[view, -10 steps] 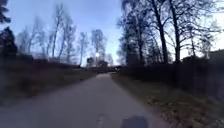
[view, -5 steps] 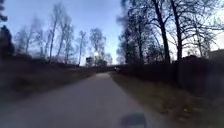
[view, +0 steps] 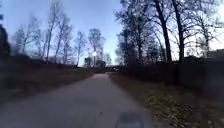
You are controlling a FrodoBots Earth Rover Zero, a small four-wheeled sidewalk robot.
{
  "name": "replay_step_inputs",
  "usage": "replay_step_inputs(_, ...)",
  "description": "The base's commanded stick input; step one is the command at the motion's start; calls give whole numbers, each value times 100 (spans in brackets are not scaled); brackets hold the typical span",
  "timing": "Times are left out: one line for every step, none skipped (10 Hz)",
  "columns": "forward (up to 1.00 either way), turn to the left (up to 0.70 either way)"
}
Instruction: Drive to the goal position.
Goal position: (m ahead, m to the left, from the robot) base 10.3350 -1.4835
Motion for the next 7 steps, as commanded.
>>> replay_step_inputs(100, 35)
replay_step_inputs(100, 40)
replay_step_inputs(100, 40)
replay_step_inputs(100, 40)
replay_step_inputs(100, 27)
replay_step_inputs(100, 7)
replay_step_inputs(100, 0)
